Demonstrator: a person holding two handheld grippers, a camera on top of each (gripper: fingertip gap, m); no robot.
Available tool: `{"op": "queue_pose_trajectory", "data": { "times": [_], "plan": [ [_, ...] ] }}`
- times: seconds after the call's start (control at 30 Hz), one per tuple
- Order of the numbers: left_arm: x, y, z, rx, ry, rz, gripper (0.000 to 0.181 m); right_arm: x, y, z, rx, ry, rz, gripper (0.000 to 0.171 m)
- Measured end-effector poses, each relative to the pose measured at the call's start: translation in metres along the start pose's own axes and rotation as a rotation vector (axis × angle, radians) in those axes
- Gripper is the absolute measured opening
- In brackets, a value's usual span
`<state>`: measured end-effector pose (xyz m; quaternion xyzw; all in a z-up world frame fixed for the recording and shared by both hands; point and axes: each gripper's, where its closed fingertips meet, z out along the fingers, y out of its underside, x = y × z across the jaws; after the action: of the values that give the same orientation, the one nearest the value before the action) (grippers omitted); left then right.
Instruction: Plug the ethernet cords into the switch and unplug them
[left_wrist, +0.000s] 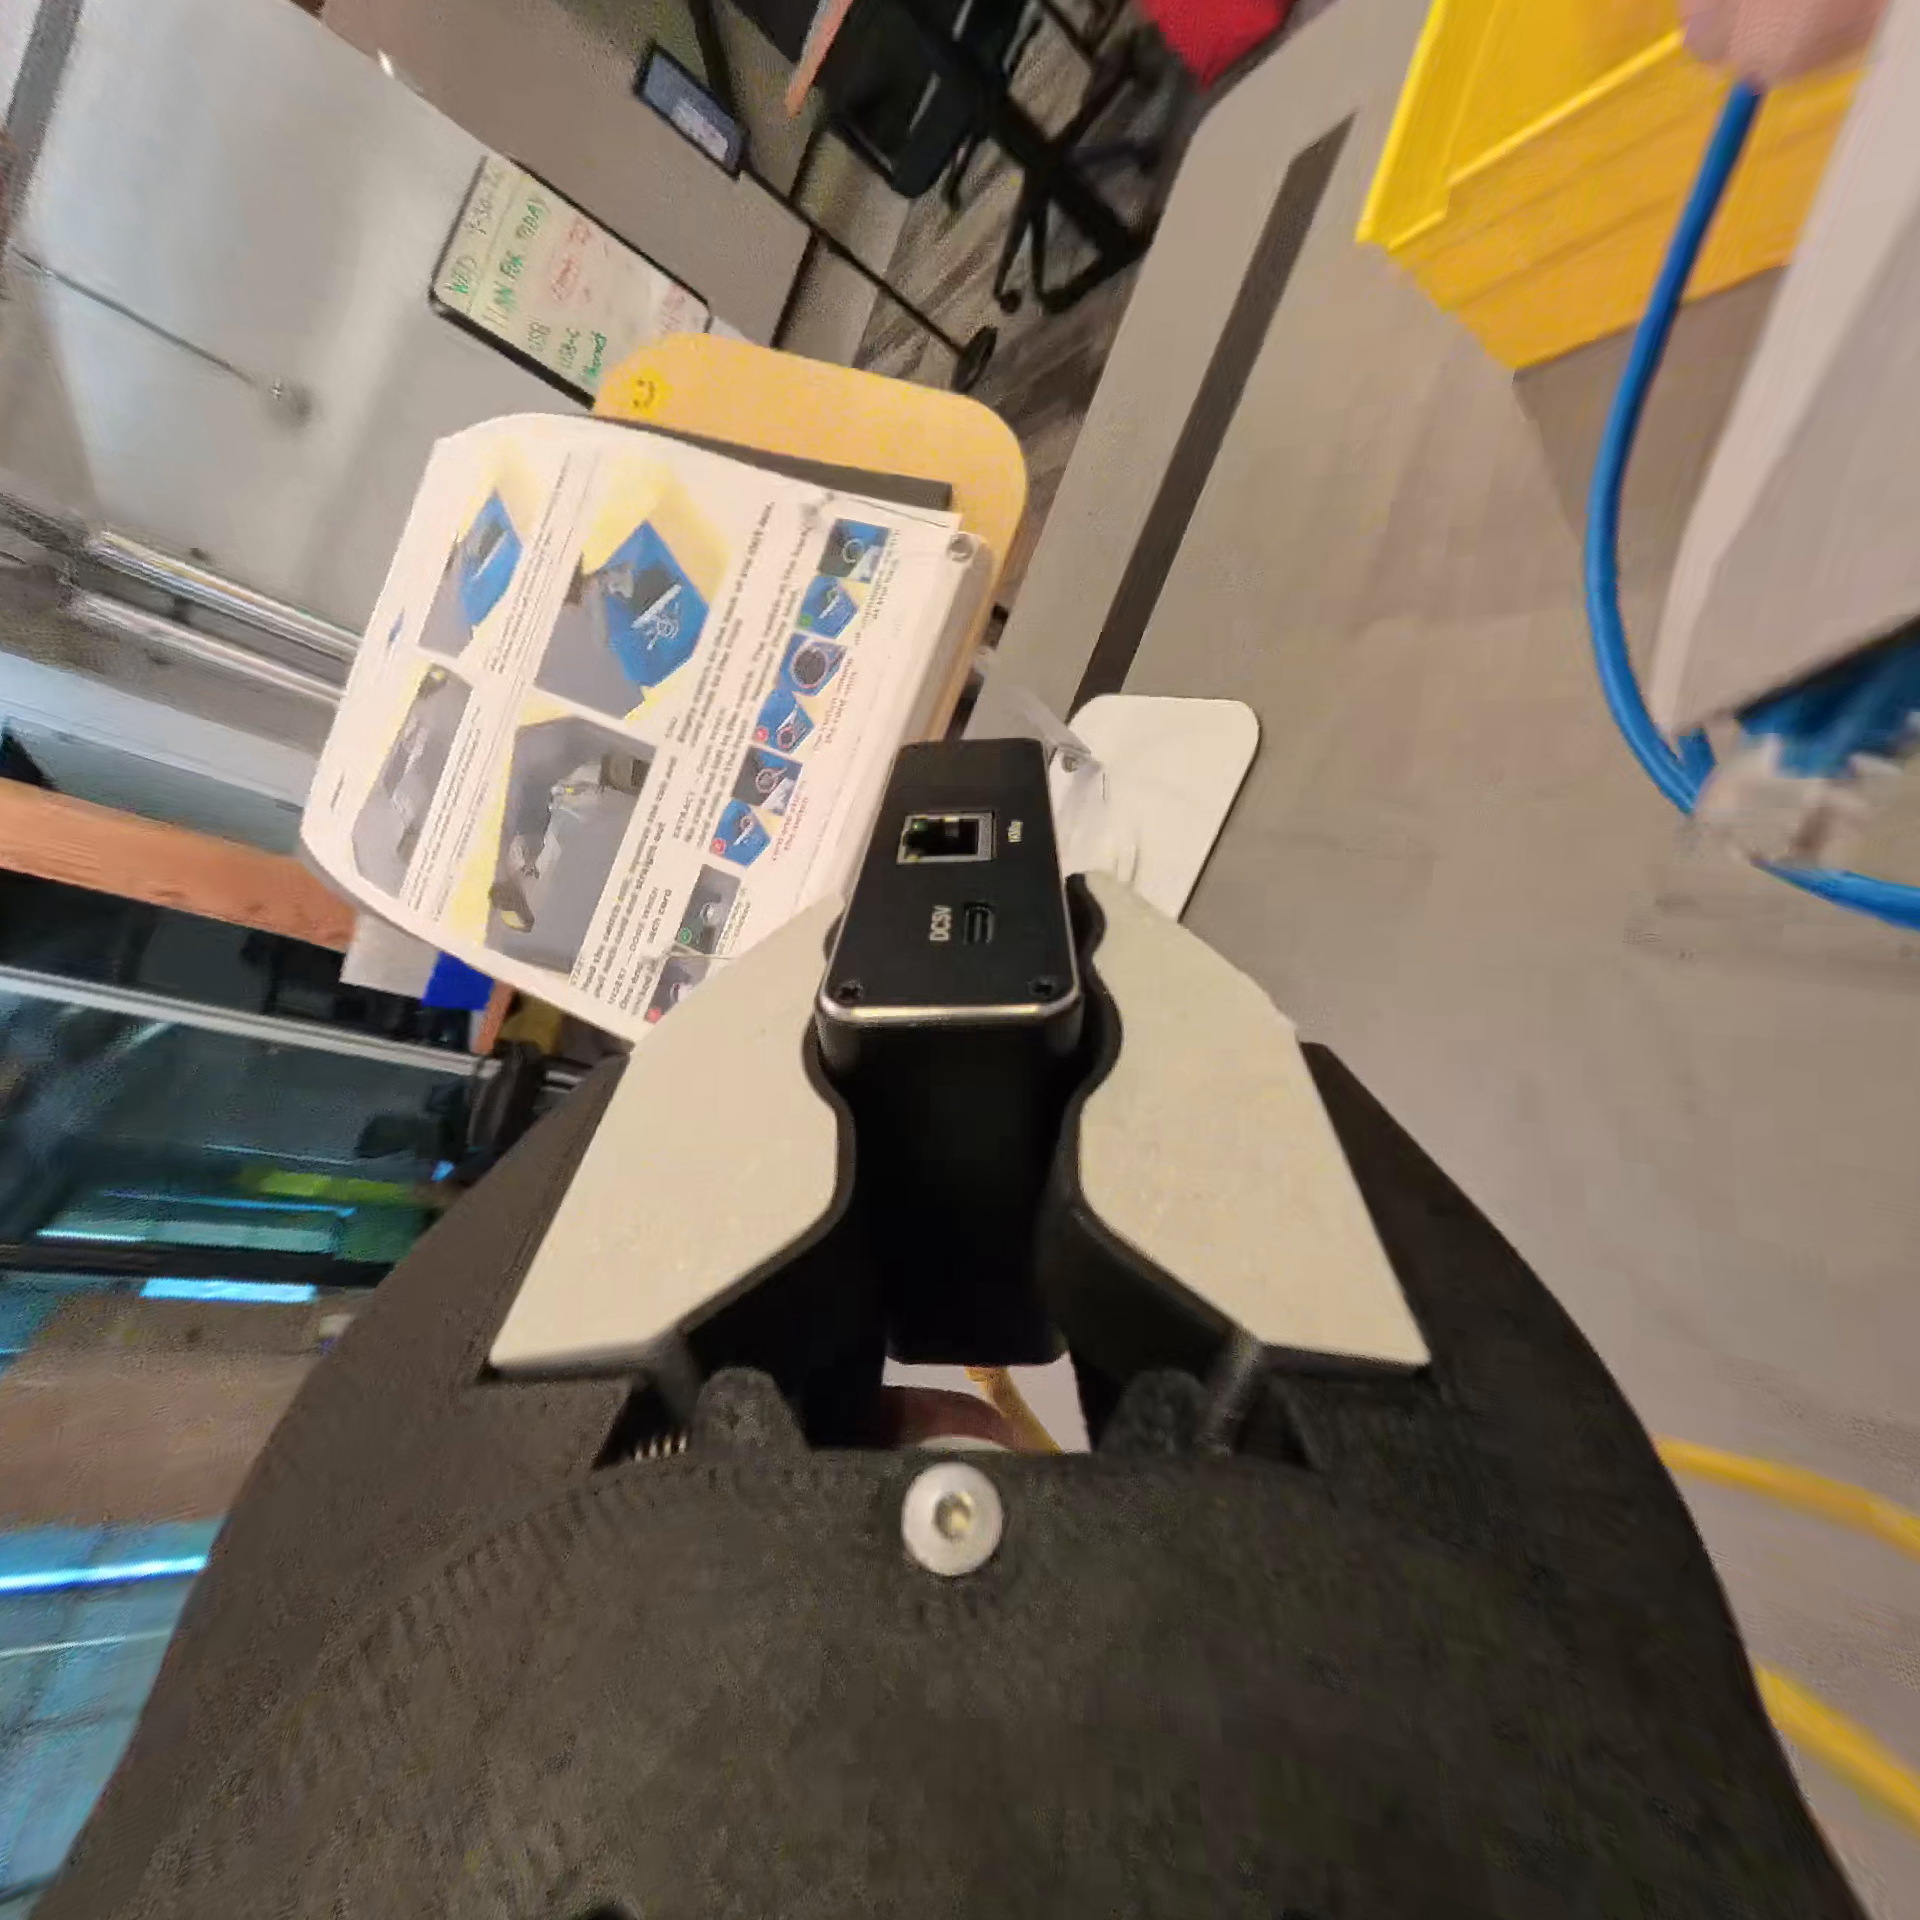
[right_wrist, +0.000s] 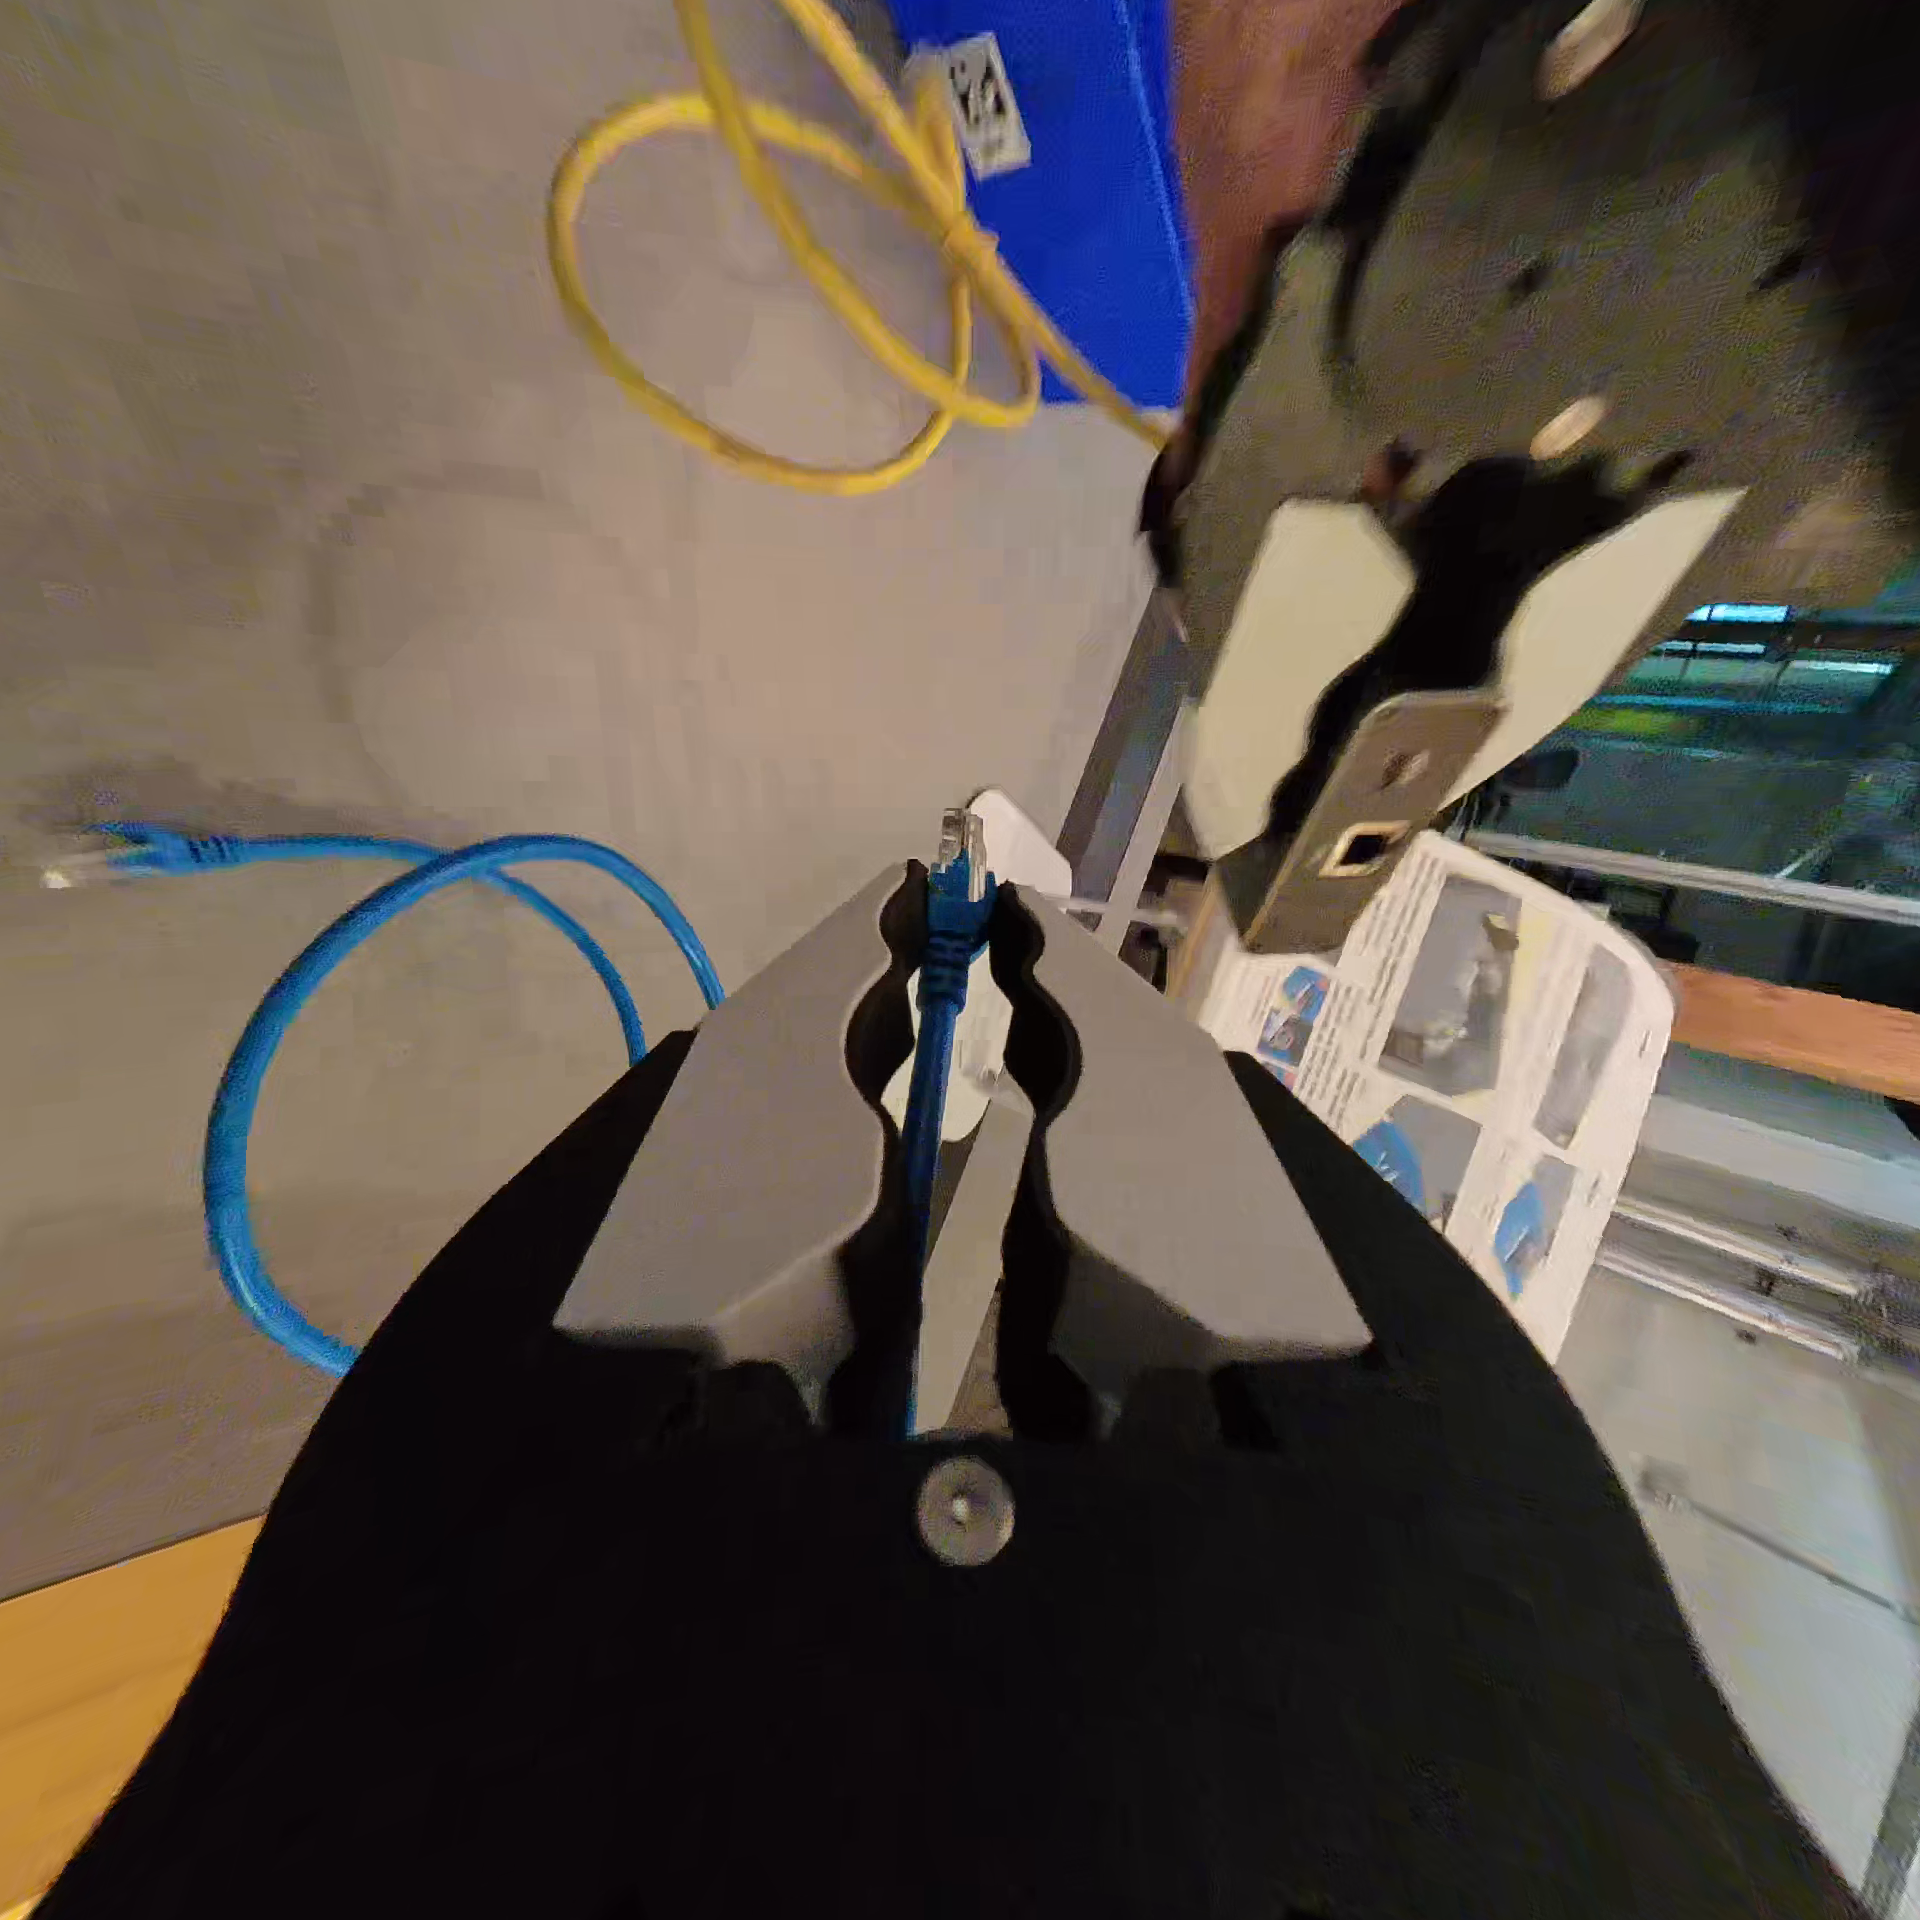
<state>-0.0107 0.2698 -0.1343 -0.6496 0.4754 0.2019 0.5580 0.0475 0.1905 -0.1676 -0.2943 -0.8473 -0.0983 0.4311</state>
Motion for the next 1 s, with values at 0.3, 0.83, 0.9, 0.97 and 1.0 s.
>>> {"op": "queue_pose_trajectory", "data": {
  "times": [0.3,0.83,0.9,0.97,1.0],
  "plan": [
    [0.008,0.020,0.006,-0.033,0.052,0.022,0.036,0.043,0.050,-0.051,0.023,0.209,0.269,0.009],
    [0.013,0.021,0.006,-0.046,0.066,0.065,0.036,0.063,0.225,-0.241,-0.403,0.614,0.508,0.009],
    [0.015,0.020,0.007,-0.048,0.073,0.065,0.036,0.050,0.237,-0.247,-0.415,0.628,0.556,0.010],
    [0.018,0.019,0.008,-0.047,0.080,0.068,0.036,0.032,0.254,-0.240,-0.439,0.627,0.605,0.010],
    [0.020,0.019,0.008,-0.047,0.085,0.072,0.036,0.022,0.264,-0.234,-0.452,0.626,0.630,0.010]
  ]
}}
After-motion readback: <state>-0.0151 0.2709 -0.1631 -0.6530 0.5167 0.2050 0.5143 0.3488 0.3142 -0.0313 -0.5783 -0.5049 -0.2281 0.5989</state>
